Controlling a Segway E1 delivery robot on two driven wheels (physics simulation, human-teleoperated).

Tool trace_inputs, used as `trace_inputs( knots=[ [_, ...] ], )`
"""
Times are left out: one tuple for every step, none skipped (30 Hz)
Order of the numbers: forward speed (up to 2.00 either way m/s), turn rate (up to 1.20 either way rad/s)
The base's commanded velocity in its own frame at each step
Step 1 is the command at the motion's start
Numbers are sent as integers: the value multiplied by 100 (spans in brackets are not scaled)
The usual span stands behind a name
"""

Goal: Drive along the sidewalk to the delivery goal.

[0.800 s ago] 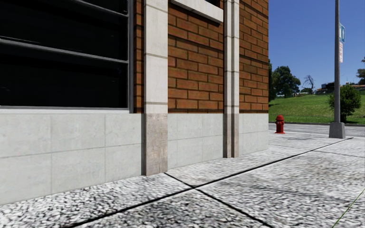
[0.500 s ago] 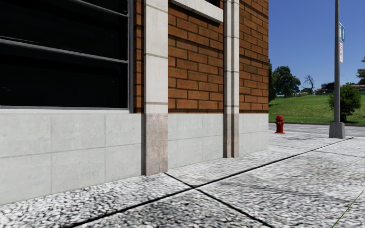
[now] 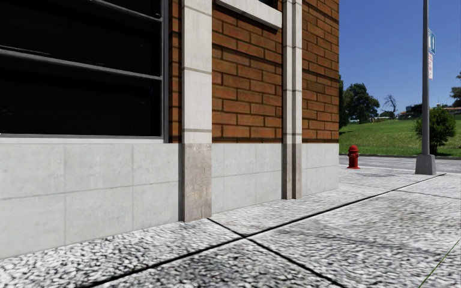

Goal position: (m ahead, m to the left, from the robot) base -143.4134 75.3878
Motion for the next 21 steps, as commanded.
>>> trace_inputs(
  knots=[
    [0,0],
    [0,0],
    [0,0],
    [0,0],
    [0,0],
    [0,0],
    [0,2],
    [0,2],
    [0,18],
    [0,31],
    [0,42],
    [0,56],
    [0,56],
    [0,67],
    [0,79],
    [0,92],
    [0,105],
    [0,105],
    [0,105],
    [0,105],
    [0,105]
  ],
)
